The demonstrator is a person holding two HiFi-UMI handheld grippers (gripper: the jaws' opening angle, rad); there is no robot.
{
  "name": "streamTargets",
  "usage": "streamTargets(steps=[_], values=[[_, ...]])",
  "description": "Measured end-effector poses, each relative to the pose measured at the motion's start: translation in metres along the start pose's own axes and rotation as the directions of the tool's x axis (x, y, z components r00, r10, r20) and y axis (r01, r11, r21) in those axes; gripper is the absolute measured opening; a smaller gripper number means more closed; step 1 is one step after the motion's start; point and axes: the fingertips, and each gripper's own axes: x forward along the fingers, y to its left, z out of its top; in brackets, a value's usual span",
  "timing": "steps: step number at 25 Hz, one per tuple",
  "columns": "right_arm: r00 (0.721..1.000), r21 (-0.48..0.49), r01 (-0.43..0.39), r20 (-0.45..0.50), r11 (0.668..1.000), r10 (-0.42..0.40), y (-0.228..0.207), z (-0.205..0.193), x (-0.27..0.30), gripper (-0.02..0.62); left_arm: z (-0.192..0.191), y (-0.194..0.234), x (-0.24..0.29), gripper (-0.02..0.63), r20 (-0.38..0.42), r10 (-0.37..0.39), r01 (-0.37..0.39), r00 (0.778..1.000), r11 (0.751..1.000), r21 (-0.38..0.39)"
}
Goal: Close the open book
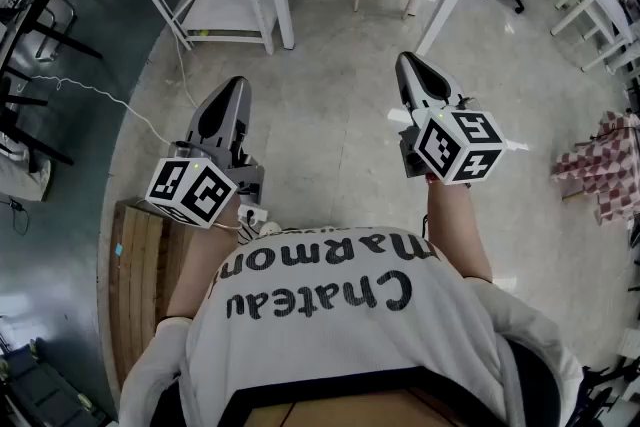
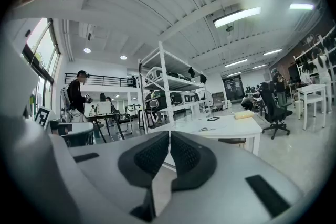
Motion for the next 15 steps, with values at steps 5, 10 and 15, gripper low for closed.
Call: streamTargets(steps=[5, 10, 15], values=[[1.000, 0.001, -0.006, 0.005, 1.000, 0.006, -0.004, 0.000, 0.003, 0.032, 0.002, -0.003, 0.003, 0.023, 0.006, -0.002, 0.002, 1.000, 1.000, 0.007], [1.000, 0.020, -0.015, 0.007, 1.000, 0.015, -0.006, -0.001, 0.004, 0.032, 0.001, -0.004, -0.001, 0.023, -0.001, 0.006, -0.006, 1.000, 1.000, 0.013], [0.998, 0.114, -0.048, 0.033, 0.992, 0.045, -0.002, -0.004, 0.013, 0.032, 0.001, 0.007, -0.006, 0.023, -0.023, 0.010, -0.009, 1.000, 1.000, 0.005]])
